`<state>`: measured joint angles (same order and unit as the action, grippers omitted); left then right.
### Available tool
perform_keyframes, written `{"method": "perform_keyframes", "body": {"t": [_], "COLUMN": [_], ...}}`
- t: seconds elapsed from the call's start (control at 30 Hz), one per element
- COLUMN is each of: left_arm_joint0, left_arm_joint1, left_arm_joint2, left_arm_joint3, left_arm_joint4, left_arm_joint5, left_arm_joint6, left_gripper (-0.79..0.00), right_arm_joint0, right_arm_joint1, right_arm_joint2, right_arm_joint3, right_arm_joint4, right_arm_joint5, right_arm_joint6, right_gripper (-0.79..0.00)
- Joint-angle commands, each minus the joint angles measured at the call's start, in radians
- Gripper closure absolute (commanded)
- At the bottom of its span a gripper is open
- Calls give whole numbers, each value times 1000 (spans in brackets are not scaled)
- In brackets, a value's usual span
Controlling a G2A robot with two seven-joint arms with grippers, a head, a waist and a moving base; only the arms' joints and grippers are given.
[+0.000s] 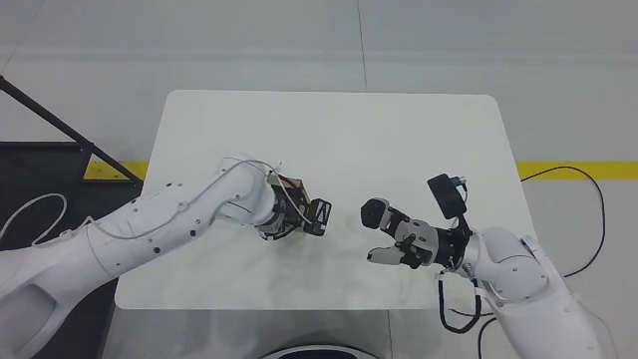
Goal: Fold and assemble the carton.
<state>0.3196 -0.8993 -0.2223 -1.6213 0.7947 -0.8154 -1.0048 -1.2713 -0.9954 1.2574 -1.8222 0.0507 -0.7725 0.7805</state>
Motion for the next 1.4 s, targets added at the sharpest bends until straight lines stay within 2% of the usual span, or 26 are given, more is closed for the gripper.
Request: {"method": "perform_keyframes", "body": {"t": [0.0,0.03,0.07,0.17,0.2,0.33,0.53,0.67,0.7,0.73,0.87,1.03,1.23,1.37], "left_arm_joint0": [-10,-13,-16,-24,-26,-32,-33,-31,-30,-29,-30,-7,89,184], "left_arm_joint1": [-6,-9,-12,-18,-20,-26,-29,-20,-15,-9,25,92,193,258], "left_arm_joint2": [8,9,11,15,16,17,0,-26,-35,-45,-86,-170,-321,-432], "left_arm_joint3": [8,12,16,22,24,29,30,13,6,-3,-56,-142,-241,-292], "left_arm_joint4": [-11,-18,-26,-41,-45,-62,-89,-119,-133,-149,-188,-229,-255,-244], "left_arm_joint5": [5,8,10,16,18,23,32,53,53,54,77,89,91,112], "left_arm_joint6": [-5,-8,-10,-16,-18,-23,-31,-46,-50,-54,-77,-87,-52,6], "left_gripper": [0,-34,-212,-357,-477,-560,-631,-727,-785,-785,-785,-785,-785,-785], "right_arm_joint0": [0,0,0,0,0,0,0,0,0,0,0,-3,-13,-8], "right_arm_joint1": [0,0,0,0,0,0,0,0,0,0,0,0,-2,-12], "right_arm_joint2": [0,0,0,0,0,0,0,0,0,0,0,1,2,-12], "right_arm_joint3": [0,0,0,0,0,0,0,0,0,0,0,5,92,132], "right_arm_joint4": [0,0,0,0,0,0,0,0,0,0,0,-4,-36,-108], "right_arm_joint5": [0,0,0,0,0,0,0,0,0,0,0,9,5,-117], "right_arm_joint6": [0,0,0,0,0,0,0,0,0,0,0,-9,-56,-156], "right_gripper": [-785,-785,-785,-785,-785,-785,-785,-785,-785,-785,-785,-785,-785,-785]}}
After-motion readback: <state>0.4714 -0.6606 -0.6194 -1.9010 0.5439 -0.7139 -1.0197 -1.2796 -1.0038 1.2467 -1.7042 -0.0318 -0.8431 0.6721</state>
